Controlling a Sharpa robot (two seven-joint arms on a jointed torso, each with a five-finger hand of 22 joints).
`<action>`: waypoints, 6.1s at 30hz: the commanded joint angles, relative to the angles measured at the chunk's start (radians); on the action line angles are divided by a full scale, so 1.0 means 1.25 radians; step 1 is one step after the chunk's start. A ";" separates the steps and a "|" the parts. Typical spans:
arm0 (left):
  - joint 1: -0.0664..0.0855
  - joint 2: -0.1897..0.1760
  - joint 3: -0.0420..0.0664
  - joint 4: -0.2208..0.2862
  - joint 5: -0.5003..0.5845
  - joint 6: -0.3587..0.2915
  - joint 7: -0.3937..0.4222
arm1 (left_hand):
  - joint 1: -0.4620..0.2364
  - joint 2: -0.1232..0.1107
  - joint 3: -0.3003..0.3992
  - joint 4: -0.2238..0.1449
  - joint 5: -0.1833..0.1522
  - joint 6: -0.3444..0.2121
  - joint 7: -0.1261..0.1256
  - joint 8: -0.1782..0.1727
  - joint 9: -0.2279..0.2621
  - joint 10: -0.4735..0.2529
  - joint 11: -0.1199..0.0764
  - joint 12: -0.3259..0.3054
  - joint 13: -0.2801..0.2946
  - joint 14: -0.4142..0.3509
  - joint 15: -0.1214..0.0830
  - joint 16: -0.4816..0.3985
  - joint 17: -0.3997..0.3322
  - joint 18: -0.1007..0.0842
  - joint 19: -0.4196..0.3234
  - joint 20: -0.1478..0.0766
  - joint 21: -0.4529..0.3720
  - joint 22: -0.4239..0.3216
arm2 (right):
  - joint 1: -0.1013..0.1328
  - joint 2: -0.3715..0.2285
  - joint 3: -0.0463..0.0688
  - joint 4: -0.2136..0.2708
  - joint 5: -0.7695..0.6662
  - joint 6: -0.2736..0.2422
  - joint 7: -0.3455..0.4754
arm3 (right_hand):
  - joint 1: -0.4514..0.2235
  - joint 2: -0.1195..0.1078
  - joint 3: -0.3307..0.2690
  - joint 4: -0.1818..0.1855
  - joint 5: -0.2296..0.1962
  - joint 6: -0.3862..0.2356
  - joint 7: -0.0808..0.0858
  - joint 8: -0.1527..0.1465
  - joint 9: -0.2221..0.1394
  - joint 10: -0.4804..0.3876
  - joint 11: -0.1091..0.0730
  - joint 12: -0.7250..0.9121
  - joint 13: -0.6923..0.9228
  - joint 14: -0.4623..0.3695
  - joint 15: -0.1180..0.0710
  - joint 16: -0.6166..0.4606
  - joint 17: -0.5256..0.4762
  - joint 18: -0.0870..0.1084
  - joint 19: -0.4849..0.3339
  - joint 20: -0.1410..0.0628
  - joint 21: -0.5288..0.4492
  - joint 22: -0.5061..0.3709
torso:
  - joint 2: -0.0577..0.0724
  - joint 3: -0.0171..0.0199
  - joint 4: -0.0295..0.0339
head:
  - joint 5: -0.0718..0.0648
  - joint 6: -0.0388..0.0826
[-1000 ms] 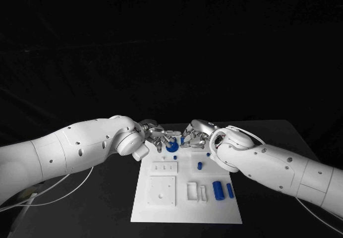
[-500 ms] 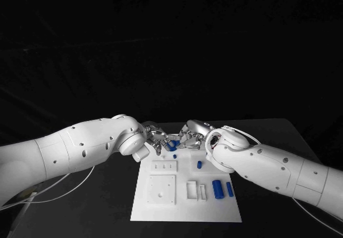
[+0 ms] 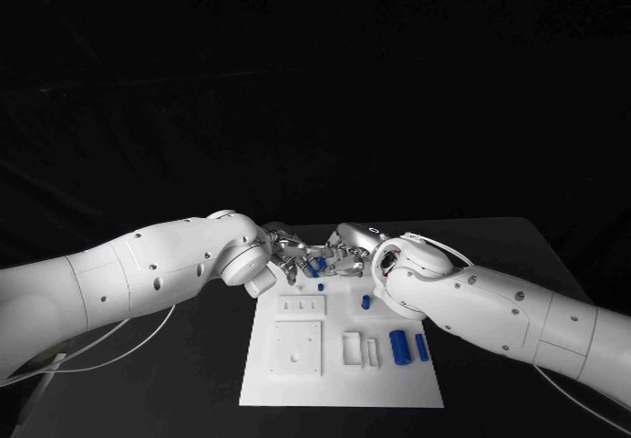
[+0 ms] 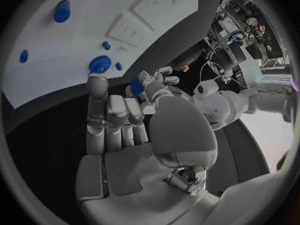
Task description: Assemble the parts on the task board
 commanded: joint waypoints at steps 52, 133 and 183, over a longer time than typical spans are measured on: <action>0.002 0.004 -0.002 0.000 -0.023 0.052 -0.018 | 0.117 0.136 0.045 -0.217 0.244 0.021 -0.032 0.004 0.159 0.031 -0.024 0.016 -0.007 -0.012 -0.016 0.075 0.031 0.000 -0.009 -0.019 0.009 0.044 | -0.005 0.006 -0.001 -0.001 -0.022 0.024 -0.010 | 0.004 0.003 0.005 -0.003 -0.004 0.004 -0.002 0.005 0.001 0.001 0.002 0.001 0.000 0.001 -0.002 -0.003 0.000 0.007 0.035 0.000 0.003 -0.004 | 0.001 0.0011 0.0000 | -0.003 -0.008; -0.058 0.068 -0.067 -0.122 -0.210 0.039 -0.074 | -0.016 0.121 0.135 -0.291 0.459 0.148 -0.077 0.001 0.431 0.042 -0.061 0.284 0.079 0.068 -0.053 0.267 0.247 -0.017 0.108 -0.054 -0.137 0.345 | 0.001 -0.182 0.177 0.000 0.338 -0.148 0.174 | -0.008 -0.027 -0.120 0.054 0.165 -0.130 0.035 0.005 -0.003 -0.145 0.018 -0.156 -0.229 -0.034 0.016 -0.216 -0.111 0.023 0.023 0.018 -0.208 -0.155 | 0.000 0.0017 -0.0101 | 0.010 -0.059; -0.080 0.061 -0.067 -0.106 -0.260 0.033 -0.075 | -0.014 0.121 0.138 -0.287 0.458 0.145 -0.077 0.001 0.453 0.042 -0.060 0.294 0.072 0.070 -0.053 0.269 0.252 -0.018 0.154 -0.054 -0.250 0.473 | 0.001 -0.178 0.177 -0.003 0.339 -0.118 0.157 | -0.015 -0.024 -0.124 0.052 0.173 -0.134 0.036 0.005 -0.003 -0.150 0.019 -0.158 -0.233 -0.035 0.017 -0.218 -0.110 0.026 0.022 0.020 -0.212 -0.153 | 0.000 0.0013 -0.0102 | 0.012 -0.060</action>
